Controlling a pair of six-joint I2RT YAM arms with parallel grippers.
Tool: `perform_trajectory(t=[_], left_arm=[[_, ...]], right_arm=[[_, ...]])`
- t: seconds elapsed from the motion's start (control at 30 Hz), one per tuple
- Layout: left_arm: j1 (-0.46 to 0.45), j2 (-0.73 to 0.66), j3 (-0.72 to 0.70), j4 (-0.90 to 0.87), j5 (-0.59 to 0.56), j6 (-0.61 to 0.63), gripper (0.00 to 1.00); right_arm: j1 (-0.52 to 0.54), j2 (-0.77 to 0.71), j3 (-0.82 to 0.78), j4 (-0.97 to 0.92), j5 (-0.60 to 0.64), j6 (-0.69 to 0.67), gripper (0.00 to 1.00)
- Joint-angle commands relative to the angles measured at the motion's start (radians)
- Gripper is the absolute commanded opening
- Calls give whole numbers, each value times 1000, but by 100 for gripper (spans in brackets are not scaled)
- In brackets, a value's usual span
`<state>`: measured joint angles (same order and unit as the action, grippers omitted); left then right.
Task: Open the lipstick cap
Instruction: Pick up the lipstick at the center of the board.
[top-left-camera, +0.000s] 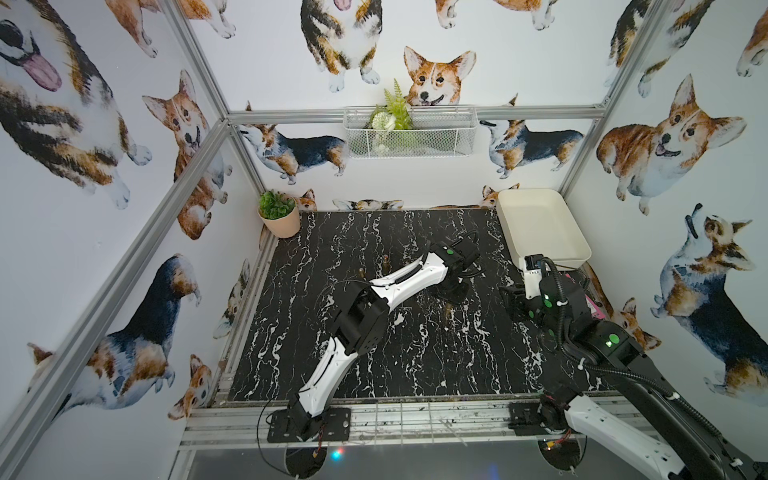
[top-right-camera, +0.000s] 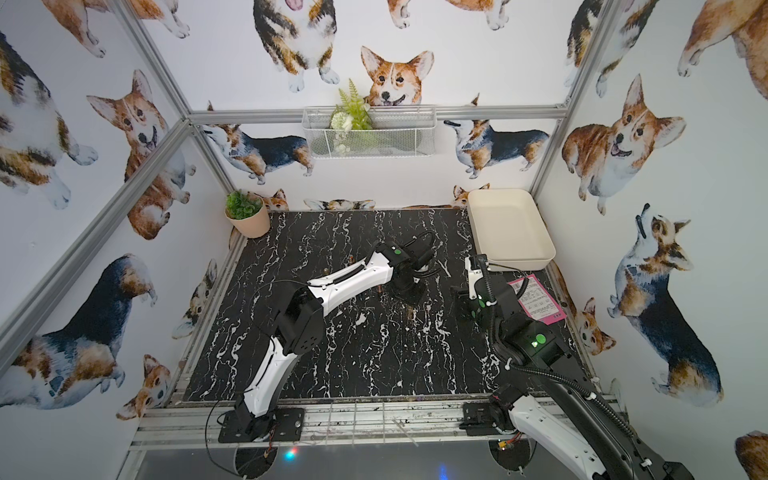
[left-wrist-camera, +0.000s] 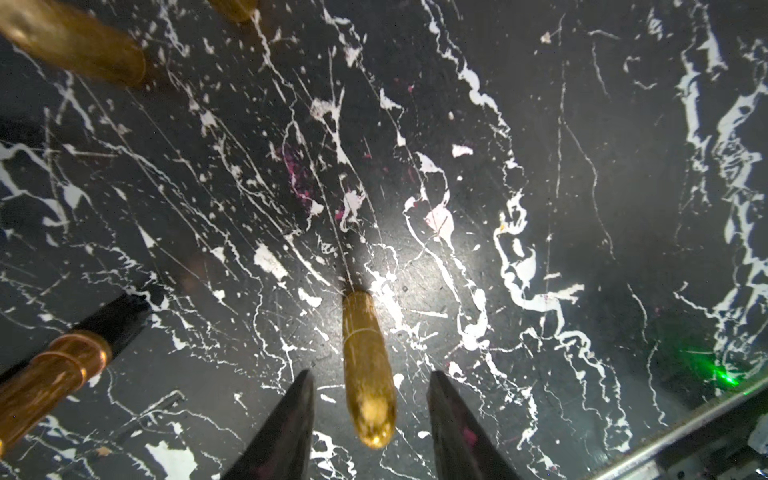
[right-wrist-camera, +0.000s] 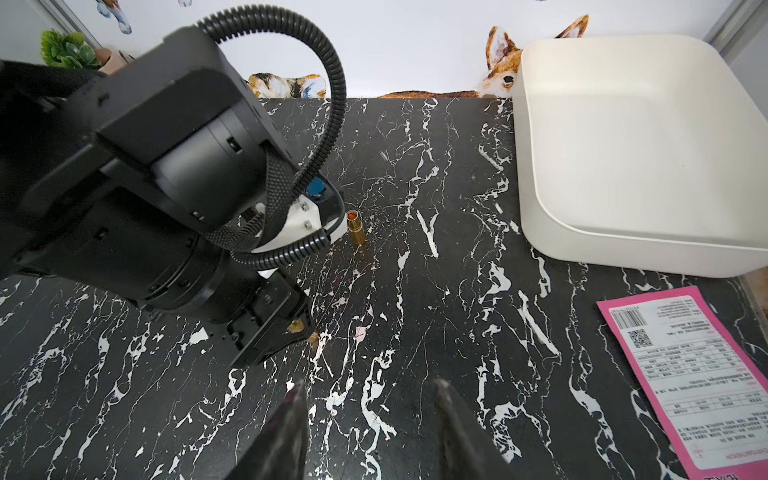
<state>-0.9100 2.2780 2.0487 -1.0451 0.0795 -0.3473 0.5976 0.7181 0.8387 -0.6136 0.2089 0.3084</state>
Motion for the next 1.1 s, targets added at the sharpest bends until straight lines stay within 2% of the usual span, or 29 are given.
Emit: perform_trajectory(t=[0.0, 0.7, 0.93, 1.07], left_arm=[[3, 18, 18, -50, -19, 1, 45], [4, 40, 22, -50, -34, 13, 31], [5, 50, 31, -64, -35, 21, 24], [5, 52, 34, -71, -35, 22, 16]], right_arm=[[0, -2, -2, 16, 9, -2, 51], [0, -8, -7, 22, 9, -6, 51], [1, -8, -9, 23, 9, -6, 51], [-1, -8, -8, 25, 8, -7, 51]])
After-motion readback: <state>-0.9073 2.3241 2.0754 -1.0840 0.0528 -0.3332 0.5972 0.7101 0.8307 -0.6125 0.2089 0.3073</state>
